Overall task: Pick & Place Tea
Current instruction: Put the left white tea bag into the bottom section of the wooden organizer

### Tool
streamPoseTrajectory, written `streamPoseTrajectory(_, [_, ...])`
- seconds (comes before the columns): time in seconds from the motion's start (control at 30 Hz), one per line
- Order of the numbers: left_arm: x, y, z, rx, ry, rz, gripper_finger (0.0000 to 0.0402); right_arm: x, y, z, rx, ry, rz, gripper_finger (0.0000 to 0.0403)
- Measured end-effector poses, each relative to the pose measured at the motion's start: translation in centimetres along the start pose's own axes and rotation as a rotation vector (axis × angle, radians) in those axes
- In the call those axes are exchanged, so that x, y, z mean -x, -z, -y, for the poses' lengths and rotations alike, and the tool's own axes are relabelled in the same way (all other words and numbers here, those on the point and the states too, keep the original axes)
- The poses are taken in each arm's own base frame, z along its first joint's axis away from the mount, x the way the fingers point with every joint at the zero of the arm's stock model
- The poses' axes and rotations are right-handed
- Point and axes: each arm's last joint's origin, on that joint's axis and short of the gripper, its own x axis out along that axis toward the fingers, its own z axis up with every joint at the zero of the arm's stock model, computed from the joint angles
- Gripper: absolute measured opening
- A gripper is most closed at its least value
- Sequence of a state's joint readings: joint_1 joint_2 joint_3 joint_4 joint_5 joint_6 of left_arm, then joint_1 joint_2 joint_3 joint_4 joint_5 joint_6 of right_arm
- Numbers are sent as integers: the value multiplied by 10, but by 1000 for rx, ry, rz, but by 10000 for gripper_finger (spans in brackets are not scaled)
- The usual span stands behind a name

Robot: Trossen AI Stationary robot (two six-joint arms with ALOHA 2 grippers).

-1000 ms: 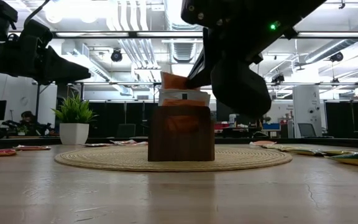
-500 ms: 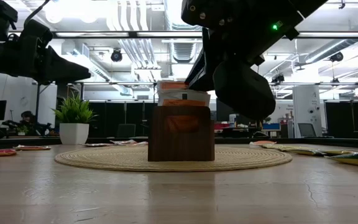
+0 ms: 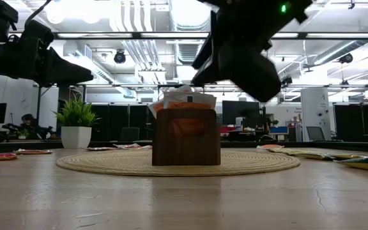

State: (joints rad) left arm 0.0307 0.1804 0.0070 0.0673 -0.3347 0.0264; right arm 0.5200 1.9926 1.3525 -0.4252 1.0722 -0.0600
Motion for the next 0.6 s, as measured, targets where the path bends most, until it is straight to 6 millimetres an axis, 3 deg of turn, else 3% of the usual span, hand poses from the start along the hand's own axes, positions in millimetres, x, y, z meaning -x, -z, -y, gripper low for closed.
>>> streamPoseTrajectory(0.17, [0, 0, 0, 0, 0, 0, 202, 14, 2, 19, -101, -25, -2, 172])
streamPoseTrajectory(0.27, [0, 0, 0, 0, 0, 0, 202, 15, 6, 26, -160, -183, -3, 168])
streamPoseTrajectory(0.6, [0, 0, 0, 0, 0, 0, 202, -19, 25, 38, -366, -438, 42, 144])
